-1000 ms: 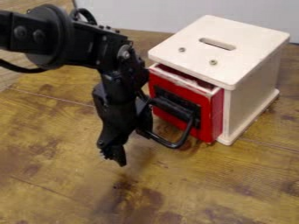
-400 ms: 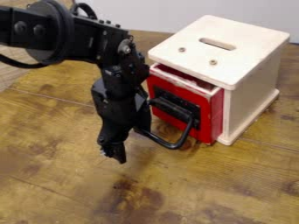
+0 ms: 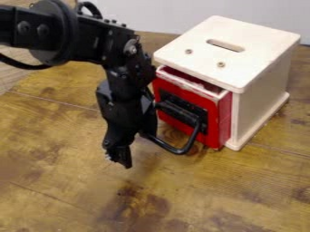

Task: Open the drawer

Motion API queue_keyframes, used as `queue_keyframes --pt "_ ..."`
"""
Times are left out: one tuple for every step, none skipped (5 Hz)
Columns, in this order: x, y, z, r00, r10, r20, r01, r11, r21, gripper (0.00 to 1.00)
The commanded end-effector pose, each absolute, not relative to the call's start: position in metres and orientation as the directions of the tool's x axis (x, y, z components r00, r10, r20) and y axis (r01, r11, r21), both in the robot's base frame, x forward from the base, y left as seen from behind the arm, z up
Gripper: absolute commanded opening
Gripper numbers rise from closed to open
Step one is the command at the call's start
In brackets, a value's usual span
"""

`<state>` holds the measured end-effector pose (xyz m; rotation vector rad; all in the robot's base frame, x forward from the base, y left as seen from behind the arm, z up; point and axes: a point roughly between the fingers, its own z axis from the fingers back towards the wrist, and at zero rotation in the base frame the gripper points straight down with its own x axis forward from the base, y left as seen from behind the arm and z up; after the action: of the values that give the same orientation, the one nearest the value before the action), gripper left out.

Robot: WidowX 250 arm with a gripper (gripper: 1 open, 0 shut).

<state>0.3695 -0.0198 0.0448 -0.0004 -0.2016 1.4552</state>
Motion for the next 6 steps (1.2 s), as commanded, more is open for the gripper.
queue_keyframes --pt "0.3829 -0.0038 0.0658 0.04 0.987 0.154 -0.979 0.07 -0.193 1.0" --pt "0.3835 -0.0039 0.0653 0.037 0.987 0.156 -0.98 0.066 -0.19 1.0" --pt "0.384 -0.0041 0.0644 0.034 0.987 0.158 -0.98 0.063 -0.187 1.0" --pt "0.3836 -0.0039 0.0649 0.029 0.987 0.16 -0.981 0.059 -0.184 1.0" --pt "0.3838 -0.0037 0.0652 0.025 0.987 0.162 -0.982 0.055 -0.182 1.0" --pt "0.384 -0.0035 0.0648 0.02 0.986 0.163 -0.982 0.05 -0.18 1.0"
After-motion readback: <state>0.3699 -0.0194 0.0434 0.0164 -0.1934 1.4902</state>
